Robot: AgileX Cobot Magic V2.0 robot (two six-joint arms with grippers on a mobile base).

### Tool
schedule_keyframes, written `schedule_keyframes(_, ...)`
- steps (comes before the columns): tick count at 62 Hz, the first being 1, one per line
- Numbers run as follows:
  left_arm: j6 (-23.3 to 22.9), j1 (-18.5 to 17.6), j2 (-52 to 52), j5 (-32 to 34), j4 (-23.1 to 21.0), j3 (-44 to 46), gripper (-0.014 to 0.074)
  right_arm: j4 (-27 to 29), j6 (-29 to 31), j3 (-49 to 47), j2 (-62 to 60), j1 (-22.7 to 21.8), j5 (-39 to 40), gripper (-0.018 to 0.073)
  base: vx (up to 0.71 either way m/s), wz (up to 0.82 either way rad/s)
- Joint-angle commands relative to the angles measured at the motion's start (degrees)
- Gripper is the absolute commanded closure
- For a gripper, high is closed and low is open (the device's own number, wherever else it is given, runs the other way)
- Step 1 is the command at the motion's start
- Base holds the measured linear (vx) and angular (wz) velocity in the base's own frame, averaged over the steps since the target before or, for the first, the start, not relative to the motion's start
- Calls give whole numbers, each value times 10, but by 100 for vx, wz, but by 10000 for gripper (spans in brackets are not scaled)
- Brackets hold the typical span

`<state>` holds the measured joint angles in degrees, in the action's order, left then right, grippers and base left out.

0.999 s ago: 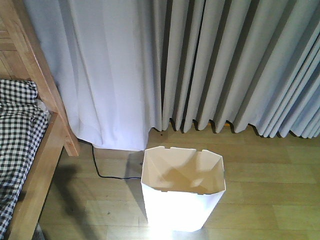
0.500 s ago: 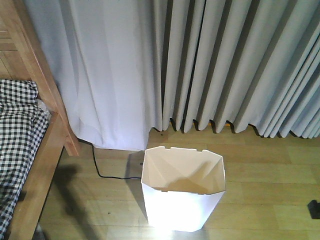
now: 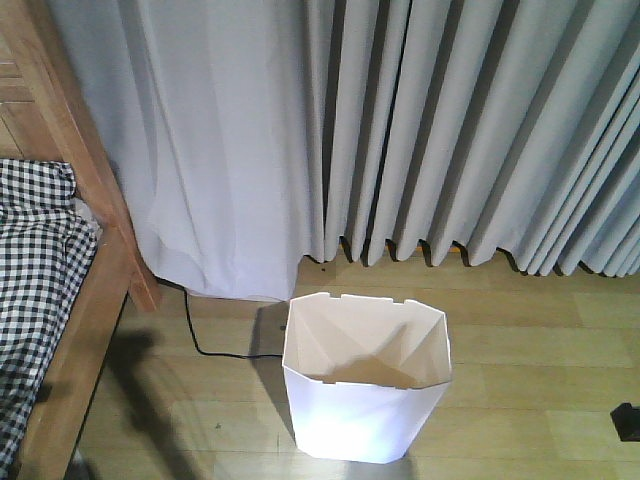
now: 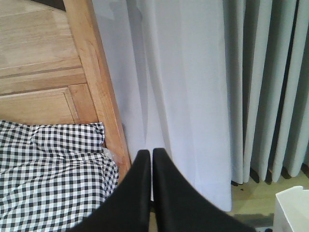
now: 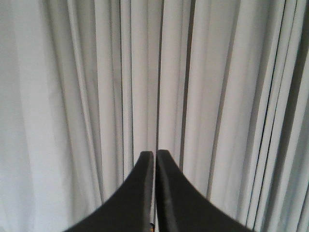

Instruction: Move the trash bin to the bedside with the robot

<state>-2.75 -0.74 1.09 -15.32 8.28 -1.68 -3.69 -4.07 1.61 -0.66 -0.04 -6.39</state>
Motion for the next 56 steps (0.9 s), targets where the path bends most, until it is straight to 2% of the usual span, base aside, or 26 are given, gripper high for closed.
schedule_keyframes(1,-5,-4,5,42,-2,-16,602,-8,0,10,-8,-4,56,570,0,0)
schedule_keyframes(15,-5,-4,5,42,-2,-16,602,-6,-2,10,-8,-34,86,570,0,0)
schedule_keyframes(56,-5,-4,5,42,-2,-16,602,-6,-1,10,-8,-31,83,570,0,0)
